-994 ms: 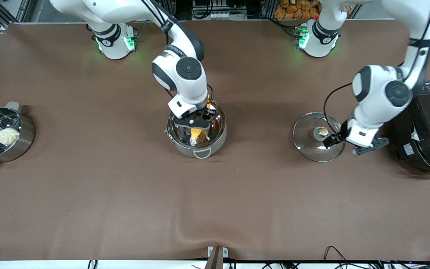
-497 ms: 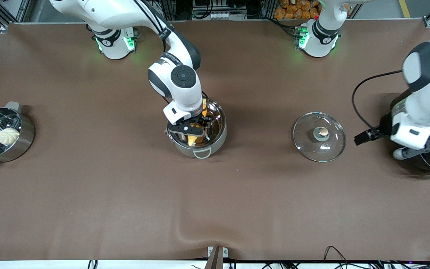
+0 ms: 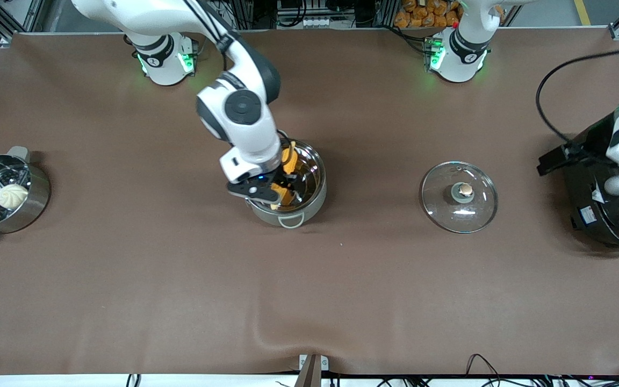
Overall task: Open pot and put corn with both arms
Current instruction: 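Open both grippers and raise them away from the pot and lid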
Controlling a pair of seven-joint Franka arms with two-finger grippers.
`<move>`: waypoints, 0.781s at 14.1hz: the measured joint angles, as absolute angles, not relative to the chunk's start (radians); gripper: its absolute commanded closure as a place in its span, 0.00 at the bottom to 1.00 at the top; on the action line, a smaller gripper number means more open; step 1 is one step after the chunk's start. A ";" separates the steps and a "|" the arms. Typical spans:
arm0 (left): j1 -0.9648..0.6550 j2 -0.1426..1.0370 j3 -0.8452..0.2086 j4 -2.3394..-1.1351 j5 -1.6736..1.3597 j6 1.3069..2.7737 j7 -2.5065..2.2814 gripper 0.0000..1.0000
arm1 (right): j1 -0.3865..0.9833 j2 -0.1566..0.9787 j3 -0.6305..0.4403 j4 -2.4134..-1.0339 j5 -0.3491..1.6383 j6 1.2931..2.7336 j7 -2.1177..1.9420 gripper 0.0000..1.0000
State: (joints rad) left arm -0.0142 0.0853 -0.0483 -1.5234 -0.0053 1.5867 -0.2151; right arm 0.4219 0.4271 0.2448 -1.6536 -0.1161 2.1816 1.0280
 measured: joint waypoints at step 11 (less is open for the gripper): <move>0.017 0.041 -0.050 -1.530 -0.005 1.541 -0.092 0.00 | 0.169 0.127 -0.073 -1.570 0.007 1.701 0.175 0.00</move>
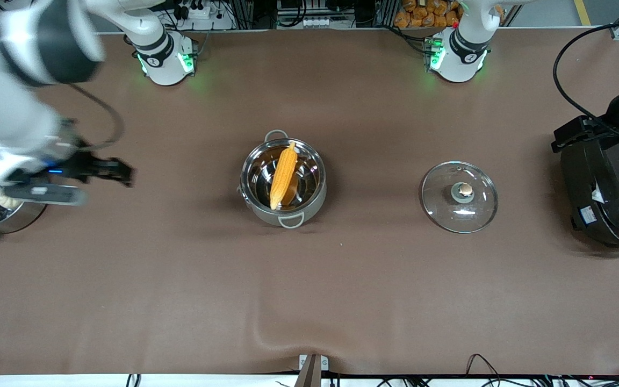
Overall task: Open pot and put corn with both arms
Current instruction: 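Open both grippers and raise them away from the pot and lid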
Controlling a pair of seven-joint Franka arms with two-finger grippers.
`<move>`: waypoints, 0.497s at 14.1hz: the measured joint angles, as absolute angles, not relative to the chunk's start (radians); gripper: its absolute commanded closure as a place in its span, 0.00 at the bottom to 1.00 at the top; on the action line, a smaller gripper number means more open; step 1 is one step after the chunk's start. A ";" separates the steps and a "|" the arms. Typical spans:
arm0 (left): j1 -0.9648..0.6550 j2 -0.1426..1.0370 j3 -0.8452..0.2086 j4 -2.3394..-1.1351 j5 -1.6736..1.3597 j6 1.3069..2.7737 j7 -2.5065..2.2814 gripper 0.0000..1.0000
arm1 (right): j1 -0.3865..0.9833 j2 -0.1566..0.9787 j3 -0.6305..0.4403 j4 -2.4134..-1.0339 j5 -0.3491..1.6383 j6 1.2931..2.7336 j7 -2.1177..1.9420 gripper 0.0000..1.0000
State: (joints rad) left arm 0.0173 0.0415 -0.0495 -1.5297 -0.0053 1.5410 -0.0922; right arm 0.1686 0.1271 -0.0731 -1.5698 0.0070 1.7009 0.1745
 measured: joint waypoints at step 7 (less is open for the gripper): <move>0.022 0.041 -0.051 -1.529 -0.005 1.536 -0.090 0.00 | 0.069 0.088 -0.157 -1.571 0.017 1.696 -0.110 0.00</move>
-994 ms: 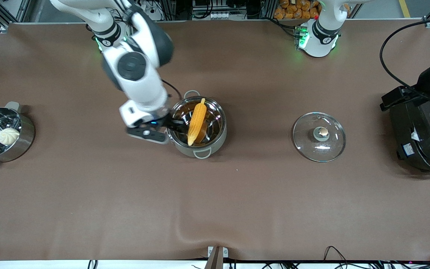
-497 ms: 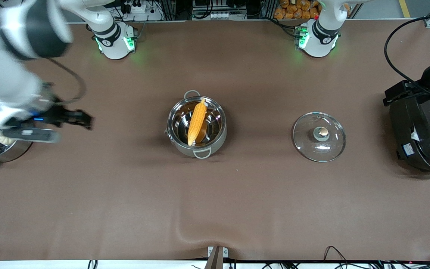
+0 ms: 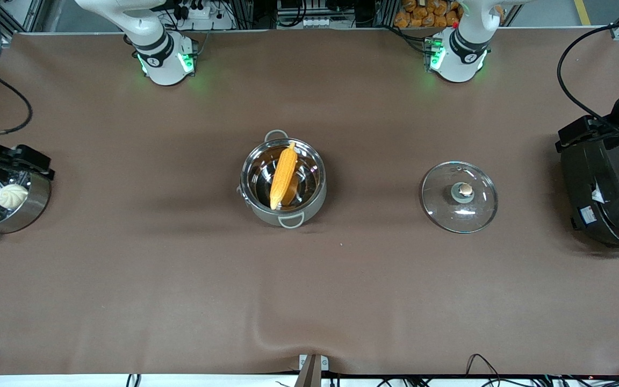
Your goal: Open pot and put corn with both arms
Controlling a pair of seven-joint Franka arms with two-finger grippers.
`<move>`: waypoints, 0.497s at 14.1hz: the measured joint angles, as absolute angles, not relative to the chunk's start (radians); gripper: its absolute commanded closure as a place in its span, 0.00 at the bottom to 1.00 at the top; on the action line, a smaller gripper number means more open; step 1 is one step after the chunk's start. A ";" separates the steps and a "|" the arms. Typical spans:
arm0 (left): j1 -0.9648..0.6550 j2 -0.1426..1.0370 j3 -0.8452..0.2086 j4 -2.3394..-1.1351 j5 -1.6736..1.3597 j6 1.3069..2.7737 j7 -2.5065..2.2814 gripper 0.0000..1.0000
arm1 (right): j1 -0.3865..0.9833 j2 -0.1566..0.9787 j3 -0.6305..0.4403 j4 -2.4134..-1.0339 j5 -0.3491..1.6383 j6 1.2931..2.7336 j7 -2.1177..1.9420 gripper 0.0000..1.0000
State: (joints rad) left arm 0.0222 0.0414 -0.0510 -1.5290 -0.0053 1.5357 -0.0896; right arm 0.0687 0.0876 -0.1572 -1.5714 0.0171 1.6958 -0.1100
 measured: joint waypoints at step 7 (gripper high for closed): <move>0.021 0.041 -0.076 -1.540 0.018 1.509 -0.082 0.00 | 0.046 0.062 -0.156 -1.588 0.017 1.688 -0.146 0.00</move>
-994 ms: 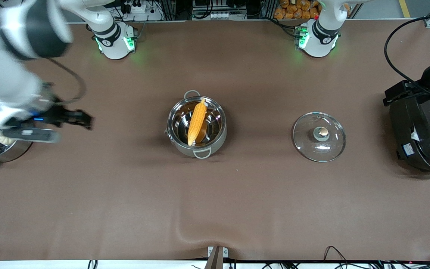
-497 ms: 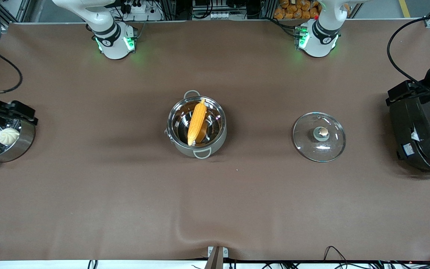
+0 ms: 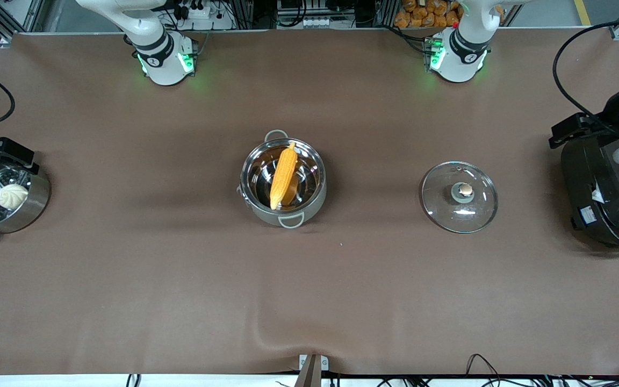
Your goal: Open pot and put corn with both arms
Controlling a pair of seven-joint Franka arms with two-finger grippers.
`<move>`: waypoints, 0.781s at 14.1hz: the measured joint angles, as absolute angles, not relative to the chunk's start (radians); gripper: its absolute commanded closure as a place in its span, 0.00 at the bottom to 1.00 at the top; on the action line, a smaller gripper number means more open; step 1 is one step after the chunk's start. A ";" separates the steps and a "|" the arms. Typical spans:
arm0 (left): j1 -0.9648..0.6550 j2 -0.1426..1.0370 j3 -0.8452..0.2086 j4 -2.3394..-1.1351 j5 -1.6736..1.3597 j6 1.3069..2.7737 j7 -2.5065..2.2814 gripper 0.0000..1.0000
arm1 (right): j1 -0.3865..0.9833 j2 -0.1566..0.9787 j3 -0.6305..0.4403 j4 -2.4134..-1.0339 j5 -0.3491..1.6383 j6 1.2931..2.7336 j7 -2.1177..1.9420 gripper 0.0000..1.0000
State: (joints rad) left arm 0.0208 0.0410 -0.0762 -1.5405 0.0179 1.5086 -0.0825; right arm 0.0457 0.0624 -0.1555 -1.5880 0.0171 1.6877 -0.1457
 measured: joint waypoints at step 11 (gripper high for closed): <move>0.023 0.035 -0.103 -1.537 0.049 1.509 -0.082 0.00 | 0.049 0.059 -0.155 -1.594 0.017 1.643 -0.103 0.00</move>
